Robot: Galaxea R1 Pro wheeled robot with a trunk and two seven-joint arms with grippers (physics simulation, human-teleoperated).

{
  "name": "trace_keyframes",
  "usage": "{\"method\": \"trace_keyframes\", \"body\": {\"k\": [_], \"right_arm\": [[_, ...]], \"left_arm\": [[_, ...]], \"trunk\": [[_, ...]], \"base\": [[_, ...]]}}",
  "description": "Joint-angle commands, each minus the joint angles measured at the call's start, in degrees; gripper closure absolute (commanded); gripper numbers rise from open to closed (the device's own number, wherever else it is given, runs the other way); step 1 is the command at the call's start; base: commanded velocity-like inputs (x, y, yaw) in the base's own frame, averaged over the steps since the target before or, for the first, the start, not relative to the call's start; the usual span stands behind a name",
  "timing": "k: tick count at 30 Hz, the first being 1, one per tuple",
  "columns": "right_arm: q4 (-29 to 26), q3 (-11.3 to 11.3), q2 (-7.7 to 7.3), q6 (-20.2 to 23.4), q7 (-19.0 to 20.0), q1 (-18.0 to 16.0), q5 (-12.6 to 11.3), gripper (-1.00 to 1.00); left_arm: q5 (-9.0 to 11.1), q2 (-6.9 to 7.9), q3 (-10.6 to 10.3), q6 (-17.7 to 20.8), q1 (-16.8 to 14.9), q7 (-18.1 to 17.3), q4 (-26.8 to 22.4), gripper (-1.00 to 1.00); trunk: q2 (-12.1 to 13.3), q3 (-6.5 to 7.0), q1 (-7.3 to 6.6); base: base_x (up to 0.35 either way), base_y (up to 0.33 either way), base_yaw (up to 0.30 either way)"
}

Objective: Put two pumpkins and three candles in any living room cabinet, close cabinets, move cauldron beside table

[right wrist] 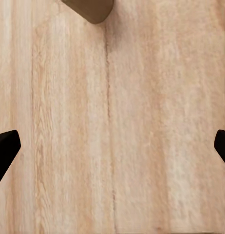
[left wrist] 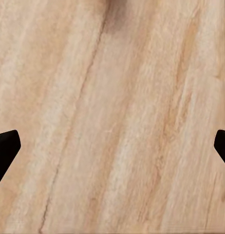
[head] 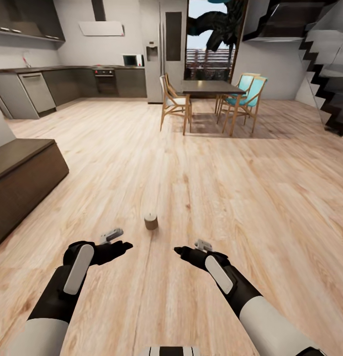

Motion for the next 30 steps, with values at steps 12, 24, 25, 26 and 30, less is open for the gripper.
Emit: {"method": "trace_keyframes", "body": {"k": [12, 24, 25, 26, 30], "right_arm": [[-0.07, 0.18, -0.02, 0.08, -0.48, -0.04, -0.67, -1.00], [-0.02, 0.18, -0.02, 0.08, -0.46, -0.04, -0.68, -1.00], [-0.04, 0.18, -0.02, 0.08, -0.46, -0.04, -0.68, -1.00], [-0.05, 0.18, -0.02, 0.08, -0.46, -0.04, -0.68, -1.00], [0.01, 0.18, -0.02, 0.07, -0.48, -0.04, -0.68, -1.00]], "left_arm": [[0.54, 0.01, -0.06, 0.19, -0.02, 0.53, -0.11, -1.00], [0.53, 0.01, -0.23, 0.19, -0.02, 0.53, -0.11, -1.00], [0.53, 0.01, -0.23, 0.19, -0.02, 0.53, -0.12, -1.00], [0.53, 0.01, -0.24, 0.19, -0.02, 0.53, -0.13, -1.00], [0.53, 0.01, -0.24, 0.19, -0.02, 0.53, -0.12, -1.00]], "trunk": [[-0.02, -0.42, -0.01], [-0.02, -0.42, -0.01], [-0.02, -0.42, -0.01], [-0.02, -0.42, -0.01], [-0.02, -0.42, -0.01]], "base": [[0.106, -0.219, -0.097], [0.247, -0.205, -0.237], [0.280, -0.157, -0.277], [0.281, -0.155, -0.277], [0.292, -0.099, -0.278]]}}
